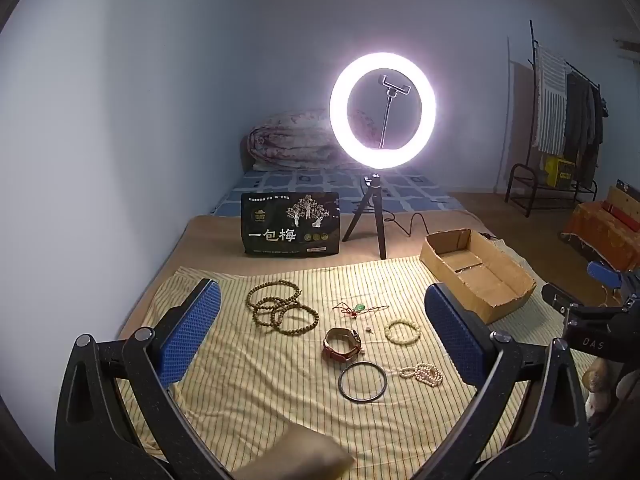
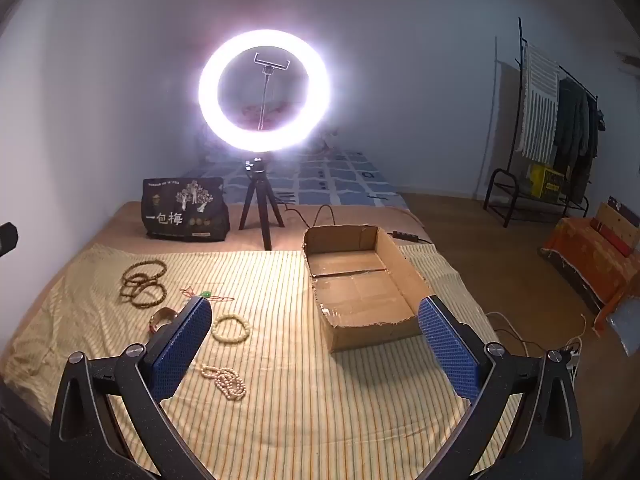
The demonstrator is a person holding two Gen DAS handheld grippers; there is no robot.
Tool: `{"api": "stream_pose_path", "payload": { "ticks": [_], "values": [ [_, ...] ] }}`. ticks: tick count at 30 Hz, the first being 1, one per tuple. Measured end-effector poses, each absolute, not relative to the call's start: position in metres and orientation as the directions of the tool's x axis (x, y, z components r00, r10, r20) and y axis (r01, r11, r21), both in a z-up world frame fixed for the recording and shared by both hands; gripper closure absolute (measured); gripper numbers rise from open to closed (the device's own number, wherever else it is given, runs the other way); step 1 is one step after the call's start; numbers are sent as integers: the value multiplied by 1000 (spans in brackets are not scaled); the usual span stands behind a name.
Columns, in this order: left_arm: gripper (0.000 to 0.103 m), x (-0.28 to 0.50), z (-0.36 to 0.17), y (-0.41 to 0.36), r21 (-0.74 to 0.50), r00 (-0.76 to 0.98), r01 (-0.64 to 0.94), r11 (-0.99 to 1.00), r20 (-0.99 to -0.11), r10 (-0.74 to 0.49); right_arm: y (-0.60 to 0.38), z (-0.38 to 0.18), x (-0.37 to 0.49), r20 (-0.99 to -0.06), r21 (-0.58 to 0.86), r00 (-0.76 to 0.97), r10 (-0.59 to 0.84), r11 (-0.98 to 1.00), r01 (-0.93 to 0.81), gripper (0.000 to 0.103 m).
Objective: Organize jewelry
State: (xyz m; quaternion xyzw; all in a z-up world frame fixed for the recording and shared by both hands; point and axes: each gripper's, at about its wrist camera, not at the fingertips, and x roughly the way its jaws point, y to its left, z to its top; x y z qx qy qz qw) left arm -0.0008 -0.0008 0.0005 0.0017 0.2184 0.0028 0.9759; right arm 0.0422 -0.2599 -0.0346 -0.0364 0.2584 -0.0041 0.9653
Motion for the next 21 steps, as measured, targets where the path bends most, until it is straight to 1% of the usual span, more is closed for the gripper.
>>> {"api": "stream_pose_path", "payload": {
  "ticks": [8,12,21],
  "values": [
    [0,-10,1,-11,-5,913,2,1000,-407,-4,-259,-30,38,-483,-72,875,-25,997,-11,0],
    [0,-4,3,0,-25,908,8,1000,-420,-17,-256,-33,41,-489,-101,871,-31,995,-21,0],
    [0,-3,4,0,-23,908,8,1000,-418,-17,-259,-32,41,-495,-93,868,-26,995,-24,0]
  ]
}}
